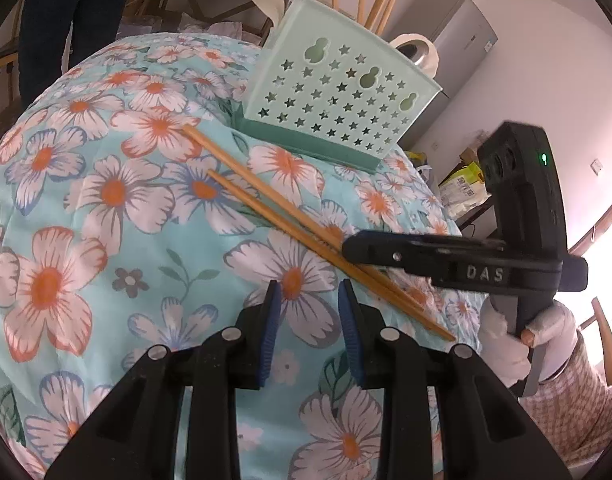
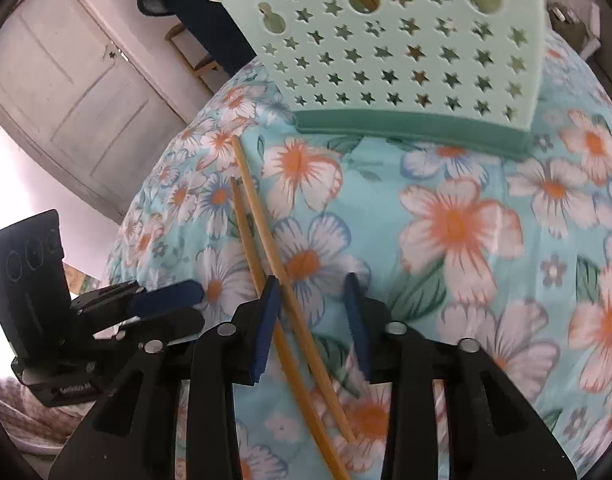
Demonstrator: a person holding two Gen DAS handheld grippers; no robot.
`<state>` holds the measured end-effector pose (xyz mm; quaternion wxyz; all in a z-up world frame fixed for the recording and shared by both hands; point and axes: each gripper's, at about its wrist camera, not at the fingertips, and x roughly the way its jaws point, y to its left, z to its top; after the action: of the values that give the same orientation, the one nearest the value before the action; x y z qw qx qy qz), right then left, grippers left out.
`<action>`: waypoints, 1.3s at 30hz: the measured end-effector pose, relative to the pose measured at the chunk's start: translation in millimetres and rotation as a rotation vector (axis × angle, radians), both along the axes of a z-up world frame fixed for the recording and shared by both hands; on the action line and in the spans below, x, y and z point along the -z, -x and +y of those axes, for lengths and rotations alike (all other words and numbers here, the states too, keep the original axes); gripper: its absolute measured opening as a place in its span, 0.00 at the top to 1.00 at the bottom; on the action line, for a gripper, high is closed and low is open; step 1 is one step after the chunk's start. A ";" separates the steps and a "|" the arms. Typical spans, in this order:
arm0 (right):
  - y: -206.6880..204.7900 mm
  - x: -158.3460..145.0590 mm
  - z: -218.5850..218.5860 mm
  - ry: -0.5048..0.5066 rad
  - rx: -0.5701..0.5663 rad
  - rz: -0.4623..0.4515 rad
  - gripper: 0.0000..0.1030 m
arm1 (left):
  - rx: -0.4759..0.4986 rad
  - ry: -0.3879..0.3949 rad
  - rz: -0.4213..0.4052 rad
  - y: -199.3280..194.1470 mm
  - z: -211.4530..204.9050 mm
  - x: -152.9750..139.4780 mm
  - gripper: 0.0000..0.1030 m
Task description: Organize utensils
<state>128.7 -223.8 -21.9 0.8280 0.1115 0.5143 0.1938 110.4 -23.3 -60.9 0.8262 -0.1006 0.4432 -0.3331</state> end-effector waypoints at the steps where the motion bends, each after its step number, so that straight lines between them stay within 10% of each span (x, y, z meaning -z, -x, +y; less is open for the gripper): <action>1: -0.8 -0.4 0.6 0.001 -0.006 0.002 0.79 | -0.003 -0.002 0.003 -0.5 0.2 0.9 0.72; 15: 4.9 3.9 21.0 0.161 -0.047 -0.050 0.95 | -0.015 -0.017 0.008 1.9 -1.6 2.8 0.73; 33: 76.3 13.1 2.9 -0.153 0.040 0.066 0.96 | -0.028 -0.003 0.000 5.8 3.7 -2.7 0.73; 39: 82.0 -2.5 -24.3 -0.118 0.181 -0.005 0.96 | 0.005 0.019 0.008 4.8 -8.2 -6.6 0.72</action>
<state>46.7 -248.1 -19.4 0.8353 0.2057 0.4878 0.1483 105.6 -31.5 -54.3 0.8225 -0.1087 0.4435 -0.3390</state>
